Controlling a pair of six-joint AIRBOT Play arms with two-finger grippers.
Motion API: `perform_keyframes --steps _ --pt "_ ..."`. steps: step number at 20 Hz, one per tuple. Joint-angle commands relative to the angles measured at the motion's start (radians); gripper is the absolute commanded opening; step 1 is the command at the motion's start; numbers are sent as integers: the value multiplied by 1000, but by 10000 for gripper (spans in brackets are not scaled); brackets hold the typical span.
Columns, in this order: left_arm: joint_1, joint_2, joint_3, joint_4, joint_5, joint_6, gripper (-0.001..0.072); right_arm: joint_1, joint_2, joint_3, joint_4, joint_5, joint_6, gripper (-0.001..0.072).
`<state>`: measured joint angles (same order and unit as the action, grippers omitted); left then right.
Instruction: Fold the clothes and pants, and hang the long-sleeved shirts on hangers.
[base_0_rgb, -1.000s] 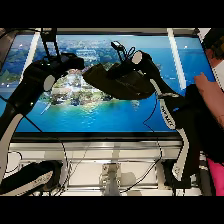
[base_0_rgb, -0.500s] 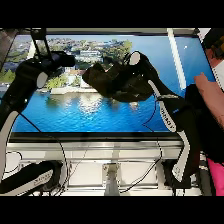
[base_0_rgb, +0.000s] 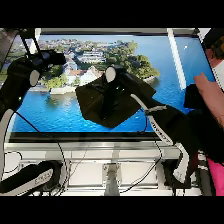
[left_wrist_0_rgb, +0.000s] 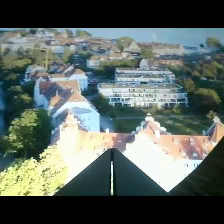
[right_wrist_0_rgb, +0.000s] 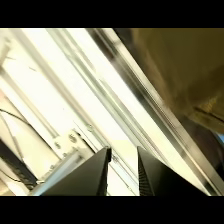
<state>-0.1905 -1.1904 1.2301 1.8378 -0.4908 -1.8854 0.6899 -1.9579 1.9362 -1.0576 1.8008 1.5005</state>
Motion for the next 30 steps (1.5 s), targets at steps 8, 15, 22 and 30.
perform_keyframes --steps 8,15,22,30 --pt "110 -87 -2 -274 -185 192 36 -200 53 123 -36 -1 19 11" --pt "364 -356 -2 -1101 -668 816 38 -395 143 -15 496 -144 -186 9" --pt "388 -528 -2 -1158 -621 816 352 -452 322 -308 558 -249 -230 11" --pt "335 -557 -1 -1159 -453 761 395 -452 328 -307 611 -276 -156 279"
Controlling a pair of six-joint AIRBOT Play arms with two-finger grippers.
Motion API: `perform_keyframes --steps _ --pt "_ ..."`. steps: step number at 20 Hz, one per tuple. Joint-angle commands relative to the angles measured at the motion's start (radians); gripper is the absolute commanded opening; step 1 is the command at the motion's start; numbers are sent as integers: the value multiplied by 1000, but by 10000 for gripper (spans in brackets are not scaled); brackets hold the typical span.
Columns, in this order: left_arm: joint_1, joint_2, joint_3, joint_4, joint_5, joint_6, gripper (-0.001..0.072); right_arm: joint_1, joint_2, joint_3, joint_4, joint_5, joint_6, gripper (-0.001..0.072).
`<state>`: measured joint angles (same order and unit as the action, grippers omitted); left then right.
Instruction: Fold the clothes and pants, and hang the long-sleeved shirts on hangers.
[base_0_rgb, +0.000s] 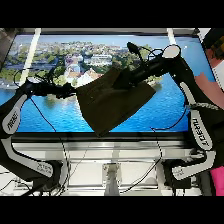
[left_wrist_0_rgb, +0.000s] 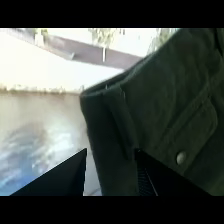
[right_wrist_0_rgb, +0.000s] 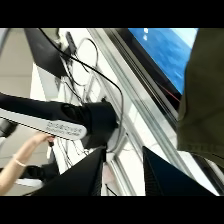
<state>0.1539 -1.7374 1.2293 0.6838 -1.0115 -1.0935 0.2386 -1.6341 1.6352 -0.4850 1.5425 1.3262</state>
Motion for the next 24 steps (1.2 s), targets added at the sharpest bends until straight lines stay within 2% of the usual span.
perform_keyframes --steps 1,4,7,8,10,14,16,19,21,24 --pt "-10 -14 0 -5 71 -33 395 -1 5 -6 51 -18 19 279" --pt "-27 -42 0 -7 69 -72 395 -1 5 -6 56 -34 19 279" --pt "-63 -63 0 -8 77 -74 380 -1 4 -6 55 -45 19 278" --pt "-72 -63 0 -8 83 -73 333 -1 4 -6 55 -45 18 277" --pt "-78 -62 3 -9 85 -71 43 -2 4 -6 39 -48 18 266" --pt "-77 -25 3 -7 79 -41 35 -2 4 -6 -85 -70 18 256" --pt "-89 18 3 1 50 -21 34 -8 2 -6 -173 -79 21 16" --pt "-145 99 -22 93 36 -31 34 -71 -5 -6 -200 -89 23 11" --pt "-194 148 -84 98 49 -100 34 -152 -6 -6 -204 -103 23 11" --pt "-298 224 -239 88 146 -113 34 -292 -6 -9 -255 -110 42 12"
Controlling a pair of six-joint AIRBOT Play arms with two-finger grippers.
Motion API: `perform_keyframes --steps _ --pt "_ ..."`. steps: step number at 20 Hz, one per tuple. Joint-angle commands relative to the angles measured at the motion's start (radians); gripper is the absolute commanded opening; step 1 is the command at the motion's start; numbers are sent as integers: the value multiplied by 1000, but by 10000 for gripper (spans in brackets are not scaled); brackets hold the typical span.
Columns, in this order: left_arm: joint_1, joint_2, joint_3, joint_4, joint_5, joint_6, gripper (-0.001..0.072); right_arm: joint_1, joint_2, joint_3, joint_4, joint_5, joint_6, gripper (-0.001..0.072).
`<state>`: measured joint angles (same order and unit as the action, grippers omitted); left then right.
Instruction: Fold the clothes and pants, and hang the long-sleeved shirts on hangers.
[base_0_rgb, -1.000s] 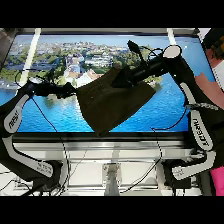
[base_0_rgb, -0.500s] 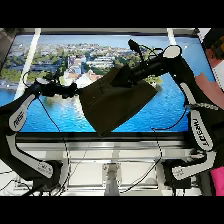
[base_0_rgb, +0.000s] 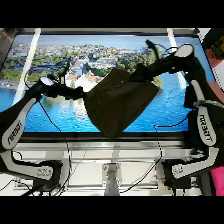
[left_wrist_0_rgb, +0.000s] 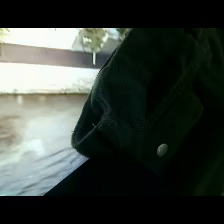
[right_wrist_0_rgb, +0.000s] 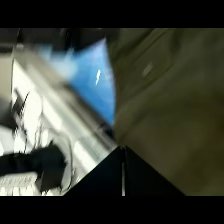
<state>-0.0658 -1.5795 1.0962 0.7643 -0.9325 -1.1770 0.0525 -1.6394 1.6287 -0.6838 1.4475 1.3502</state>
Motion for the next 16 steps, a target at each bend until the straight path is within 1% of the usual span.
perform_keyframes --steps 1,2,5,7,8,10,12,14,16 --pt "-112 85 -152 -19 93 -42 34 -145 -2 -8 -89 -29 43 12" --pt "-146 101 -193 -63 113 -54 34 -184 -7 -13 -116 -41 65 11" --pt "-277 130 -263 -195 189 -53 35 -264 -54 -13 -124 -43 99 11" --pt "-375 129 -264 -269 290 -53 36 -282 -93 -13 -144 6 93 11" --pt "-422 129 -264 -333 354 -53 36 -281 -107 -21 -171 32 84 11" --pt "-491 129 -264 -416 501 -53 36 -280 -113 -86 -187 39 63 11" --pt "-531 128 -264 -469 671 -53 36 -284 -113 -158 -202 28 43 11" --pt "-529 128 -264 -508 747 -53 36 -294 -113 -200 -244 20 50 11" --pt "-513 128 -264 -508 830 -53 36 -314 -113 -209 -266 10 80 12"
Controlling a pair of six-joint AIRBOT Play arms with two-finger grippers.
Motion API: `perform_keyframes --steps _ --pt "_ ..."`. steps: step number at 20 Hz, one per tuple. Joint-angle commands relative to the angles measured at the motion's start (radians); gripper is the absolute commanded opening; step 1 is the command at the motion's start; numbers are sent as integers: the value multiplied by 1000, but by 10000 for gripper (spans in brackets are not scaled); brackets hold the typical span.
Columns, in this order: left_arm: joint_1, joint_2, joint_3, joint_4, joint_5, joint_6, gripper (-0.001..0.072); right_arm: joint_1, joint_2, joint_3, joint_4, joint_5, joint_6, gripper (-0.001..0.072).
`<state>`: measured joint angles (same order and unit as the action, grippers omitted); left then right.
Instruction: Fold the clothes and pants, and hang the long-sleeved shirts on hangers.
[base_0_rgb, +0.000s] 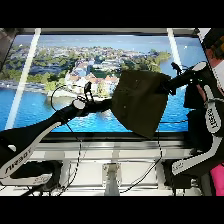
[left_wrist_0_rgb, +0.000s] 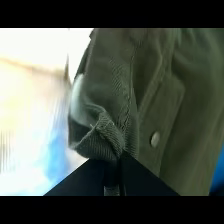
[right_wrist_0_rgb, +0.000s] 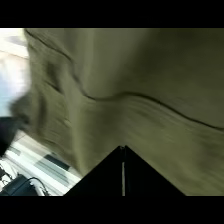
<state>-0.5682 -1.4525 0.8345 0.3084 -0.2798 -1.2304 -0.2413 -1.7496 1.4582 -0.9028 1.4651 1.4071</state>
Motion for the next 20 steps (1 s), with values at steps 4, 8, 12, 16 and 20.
perform_keyframes --steps 4,8,12,16,20 --pt "3 1 -2 -51 312 0 36 -52 -3 -55 -40 64 61 102" --pt "5 0 -2 -48 344 0 36 -37 17 -201 -37 147 51 269" --pt "5 0 -2 -48 370 0 36 -37 119 -453 35 154 14 269" --pt "5 0 -2 -48 370 0 36 -10 174 -640 202 109 -15 269" --pt "5 0 -2 -48 370 0 36 161 174 -680 270 55 -45 269"
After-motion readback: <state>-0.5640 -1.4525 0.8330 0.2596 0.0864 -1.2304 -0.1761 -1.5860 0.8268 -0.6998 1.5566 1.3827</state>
